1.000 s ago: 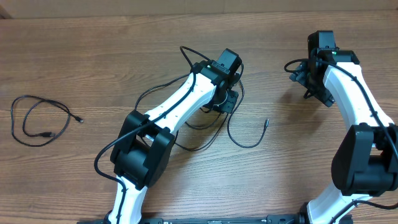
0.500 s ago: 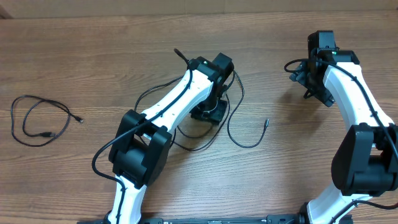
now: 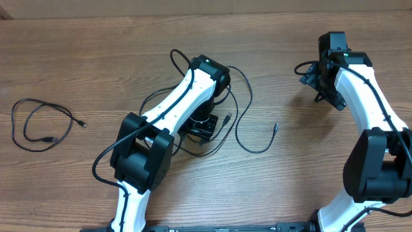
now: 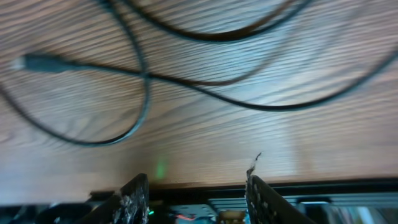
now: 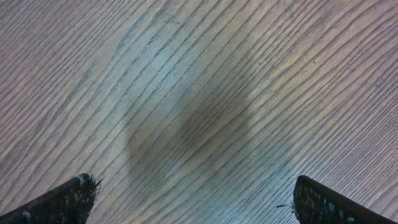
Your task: Untangle cables
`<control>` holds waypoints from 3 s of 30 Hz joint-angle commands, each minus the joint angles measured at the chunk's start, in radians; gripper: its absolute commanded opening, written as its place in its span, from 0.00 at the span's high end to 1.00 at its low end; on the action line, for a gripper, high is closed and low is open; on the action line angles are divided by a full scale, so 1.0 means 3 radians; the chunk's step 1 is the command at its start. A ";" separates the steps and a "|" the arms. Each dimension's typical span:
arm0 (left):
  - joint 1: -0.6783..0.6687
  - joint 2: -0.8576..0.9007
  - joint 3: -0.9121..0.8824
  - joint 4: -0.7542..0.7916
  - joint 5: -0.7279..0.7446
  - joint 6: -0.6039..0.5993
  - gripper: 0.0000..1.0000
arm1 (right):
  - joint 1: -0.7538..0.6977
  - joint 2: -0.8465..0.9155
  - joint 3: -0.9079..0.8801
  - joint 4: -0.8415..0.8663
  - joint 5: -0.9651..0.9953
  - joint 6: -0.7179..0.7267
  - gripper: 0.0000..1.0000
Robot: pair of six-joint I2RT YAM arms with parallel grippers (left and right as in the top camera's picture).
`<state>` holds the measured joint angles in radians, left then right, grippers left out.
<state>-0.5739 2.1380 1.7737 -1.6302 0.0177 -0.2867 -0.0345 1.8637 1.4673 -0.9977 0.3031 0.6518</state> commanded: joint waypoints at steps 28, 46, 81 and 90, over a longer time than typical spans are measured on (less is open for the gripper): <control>0.0743 -0.0024 -0.1165 0.0711 -0.0870 -0.0381 0.96 | 0.0001 -0.0028 -0.0006 0.0006 0.0033 0.0022 0.00; 0.1516 -0.0025 -0.0535 0.0484 0.0192 0.0070 0.81 | 0.0001 -0.0028 -0.0006 0.0006 0.0033 0.0022 0.00; 0.1747 -0.0324 -0.1067 0.1343 -0.0042 -0.0811 0.96 | 0.0001 -0.0028 -0.0006 0.0006 0.0033 0.0022 0.00; 0.1877 -0.0328 -0.0209 0.1265 0.0081 -0.0765 0.95 | 0.0001 -0.0028 -0.0006 0.0006 0.0033 0.0022 0.00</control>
<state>-0.0238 2.0640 1.6588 -1.2598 0.0319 -0.5400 -0.0345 1.8637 1.4673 -0.9977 0.3035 0.6514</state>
